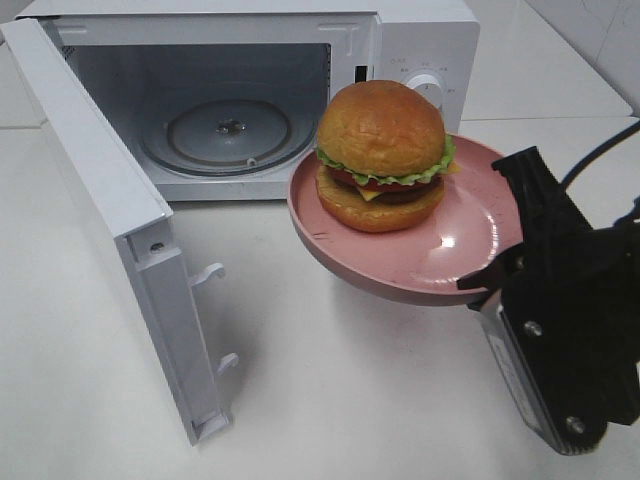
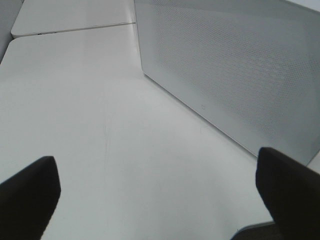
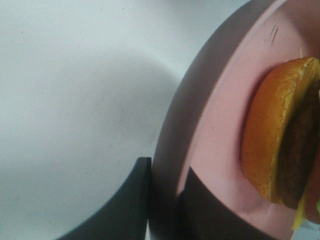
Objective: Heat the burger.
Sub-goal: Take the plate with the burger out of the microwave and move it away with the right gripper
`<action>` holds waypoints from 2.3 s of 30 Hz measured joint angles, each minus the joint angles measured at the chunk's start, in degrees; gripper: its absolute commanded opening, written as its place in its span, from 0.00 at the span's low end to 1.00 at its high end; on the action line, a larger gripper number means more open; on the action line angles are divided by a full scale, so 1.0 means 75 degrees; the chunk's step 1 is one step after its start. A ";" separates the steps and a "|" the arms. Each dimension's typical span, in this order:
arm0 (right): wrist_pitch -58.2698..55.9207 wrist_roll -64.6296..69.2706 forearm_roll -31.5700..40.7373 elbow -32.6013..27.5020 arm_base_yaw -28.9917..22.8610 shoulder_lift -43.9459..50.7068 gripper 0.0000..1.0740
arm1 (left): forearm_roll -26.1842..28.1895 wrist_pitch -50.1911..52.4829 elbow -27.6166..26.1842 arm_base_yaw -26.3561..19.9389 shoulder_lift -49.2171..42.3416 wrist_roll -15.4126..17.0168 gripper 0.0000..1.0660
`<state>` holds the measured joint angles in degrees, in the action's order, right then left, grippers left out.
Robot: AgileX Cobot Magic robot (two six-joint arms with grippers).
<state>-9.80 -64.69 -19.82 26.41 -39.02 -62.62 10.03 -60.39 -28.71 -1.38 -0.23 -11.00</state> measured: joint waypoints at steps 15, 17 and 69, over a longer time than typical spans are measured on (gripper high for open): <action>-0.1963 0.0092 0.0008 -0.0596 0.0000 0.2200 0.00 | 0.0000 0.0000 0.0000 0.0000 0.0000 0.0000 0.94; -0.2093 0.0145 0.0008 -0.0596 0.0000 0.2292 0.00 | 0.0000 0.0000 0.0000 0.0000 0.0000 0.0000 0.94; -0.6769 1.0061 -0.3804 0.0015 0.0000 0.1917 0.00 | 0.0000 0.0000 0.0000 0.0000 0.0000 0.0000 0.94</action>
<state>-60.56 10.77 -48.36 26.53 -39.02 -48.24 10.03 -60.39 -28.71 -1.38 -0.23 -11.00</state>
